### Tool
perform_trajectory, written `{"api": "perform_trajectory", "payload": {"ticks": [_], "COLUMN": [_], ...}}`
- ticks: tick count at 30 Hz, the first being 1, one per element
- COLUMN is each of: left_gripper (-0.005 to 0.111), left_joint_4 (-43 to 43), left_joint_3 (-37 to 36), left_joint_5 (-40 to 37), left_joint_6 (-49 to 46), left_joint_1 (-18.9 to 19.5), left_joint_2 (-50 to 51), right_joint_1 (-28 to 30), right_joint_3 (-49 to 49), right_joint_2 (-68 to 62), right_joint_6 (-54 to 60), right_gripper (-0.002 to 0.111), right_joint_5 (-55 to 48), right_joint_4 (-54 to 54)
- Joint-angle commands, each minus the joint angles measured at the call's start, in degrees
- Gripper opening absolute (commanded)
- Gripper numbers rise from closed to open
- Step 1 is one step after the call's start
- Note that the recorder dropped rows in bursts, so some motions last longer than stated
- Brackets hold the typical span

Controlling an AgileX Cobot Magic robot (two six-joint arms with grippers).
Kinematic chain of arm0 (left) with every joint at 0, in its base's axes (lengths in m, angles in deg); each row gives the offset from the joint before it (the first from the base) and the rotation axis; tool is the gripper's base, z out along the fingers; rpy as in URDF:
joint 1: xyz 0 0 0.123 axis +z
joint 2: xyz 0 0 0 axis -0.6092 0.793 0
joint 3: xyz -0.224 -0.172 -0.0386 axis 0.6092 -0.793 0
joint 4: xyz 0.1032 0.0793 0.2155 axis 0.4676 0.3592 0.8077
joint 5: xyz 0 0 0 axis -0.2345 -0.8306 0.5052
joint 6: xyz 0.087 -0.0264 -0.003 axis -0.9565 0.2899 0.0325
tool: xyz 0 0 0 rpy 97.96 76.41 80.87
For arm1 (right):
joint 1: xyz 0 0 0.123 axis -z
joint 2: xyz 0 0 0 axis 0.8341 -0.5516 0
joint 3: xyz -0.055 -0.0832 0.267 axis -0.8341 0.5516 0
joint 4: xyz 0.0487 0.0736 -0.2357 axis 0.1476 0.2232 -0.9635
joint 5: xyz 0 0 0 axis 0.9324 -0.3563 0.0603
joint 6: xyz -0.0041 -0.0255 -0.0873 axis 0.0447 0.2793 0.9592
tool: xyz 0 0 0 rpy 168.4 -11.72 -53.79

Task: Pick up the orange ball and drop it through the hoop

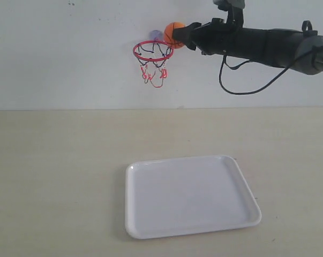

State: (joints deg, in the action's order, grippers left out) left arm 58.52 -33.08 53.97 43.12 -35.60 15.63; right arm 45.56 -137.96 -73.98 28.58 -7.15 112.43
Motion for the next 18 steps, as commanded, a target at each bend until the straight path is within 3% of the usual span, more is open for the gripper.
{"api": "perform_trajectory", "payload": {"ticks": [1,18], "left_gripper": [0.004,0.004], "left_joint_4": [-0.7,-0.7], "left_joint_3": [-0.2,-0.2], "left_joint_5": [0.4,0.4], "left_joint_6": [0.3,0.3], "left_joint_1": [0.2,0.2], "left_joint_2": [-0.1,-0.1], "right_joint_1": [-1.7,-7.0], "right_joint_3": [-3.0,-3.2], "right_joint_2": [0.2,0.2], "right_joint_6": [0.6,1.3], "right_gripper": [0.0,0.0], "right_joint_5": [2.2,13.1], "right_joint_4": [0.5,0.5]}}
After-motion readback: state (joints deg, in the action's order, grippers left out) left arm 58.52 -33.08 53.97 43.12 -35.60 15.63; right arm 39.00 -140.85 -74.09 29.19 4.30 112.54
